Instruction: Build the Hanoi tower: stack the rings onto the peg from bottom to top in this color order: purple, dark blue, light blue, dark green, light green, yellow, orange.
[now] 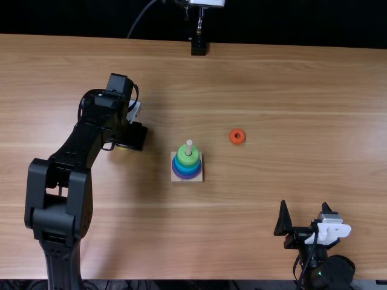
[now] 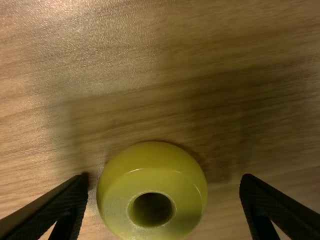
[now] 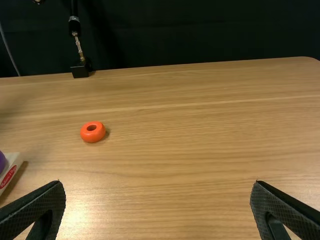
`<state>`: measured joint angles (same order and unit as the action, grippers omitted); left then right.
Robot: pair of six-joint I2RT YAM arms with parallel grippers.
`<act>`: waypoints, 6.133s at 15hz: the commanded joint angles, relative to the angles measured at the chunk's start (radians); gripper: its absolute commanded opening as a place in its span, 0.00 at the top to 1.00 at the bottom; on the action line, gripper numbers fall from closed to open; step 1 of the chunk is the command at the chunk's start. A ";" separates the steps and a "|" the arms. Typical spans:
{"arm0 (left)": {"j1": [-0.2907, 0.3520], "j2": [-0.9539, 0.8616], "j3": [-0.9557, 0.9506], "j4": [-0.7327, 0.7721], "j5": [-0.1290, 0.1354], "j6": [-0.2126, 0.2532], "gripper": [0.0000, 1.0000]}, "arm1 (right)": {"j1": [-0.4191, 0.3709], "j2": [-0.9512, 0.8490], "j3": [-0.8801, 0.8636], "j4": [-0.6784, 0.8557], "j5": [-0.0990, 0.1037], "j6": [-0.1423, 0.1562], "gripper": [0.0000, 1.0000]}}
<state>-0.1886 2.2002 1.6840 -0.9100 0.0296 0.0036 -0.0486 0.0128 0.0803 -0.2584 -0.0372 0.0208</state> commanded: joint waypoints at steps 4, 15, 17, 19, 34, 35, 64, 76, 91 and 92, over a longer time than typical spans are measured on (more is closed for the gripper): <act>0.009 0.021 -0.007 0.004 -0.004 0.013 1.00 | -0.008 -0.013 -0.062 -0.074 -0.005 -0.004 0.00; 0.003 -0.114 0.167 -0.163 -0.024 -0.002 1.00 | -0.008 -0.013 -0.062 -0.074 -0.005 -0.002 0.00; -0.005 -0.143 0.230 -0.255 -0.011 -0.002 1.00 | -0.008 -0.013 -0.060 -0.074 -0.005 -0.004 0.00; -0.009 -0.168 0.306 -0.375 -0.007 0.000 1.00 | -0.008 -0.013 -0.062 -0.074 -0.005 -0.004 0.00; -0.288 -0.370 0.286 -0.294 0.072 -0.178 1.00 | -0.008 -0.013 -0.062 -0.074 -0.005 -0.002 0.00; -0.302 -0.366 0.287 -0.296 0.070 -0.191 1.00 | -0.008 -0.013 -0.062 -0.074 -0.005 -0.004 0.00; -0.387 -0.240 0.229 -0.294 0.077 -0.226 1.00 | -0.008 -0.013 -0.062 -0.074 -0.005 -0.004 0.00; -0.368 -0.321 0.215 -0.207 0.077 -0.219 0.00 | -0.008 -0.013 -0.062 -0.074 -0.005 -0.004 0.00; 0.061 -1.387 -0.892 0.658 -0.042 -0.212 0.00 | -0.008 -0.013 -0.062 -0.074 -0.005 -0.004 0.00; 0.071 -1.461 -0.969 0.665 -0.061 -0.212 0.00 | -0.008 -0.013 -0.062 -0.074 -0.005 -0.004 0.00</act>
<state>-0.1314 0.7589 0.7502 -0.2474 -0.0078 -0.2138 -0.0486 0.0128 0.0799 -0.2588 -0.0368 0.0204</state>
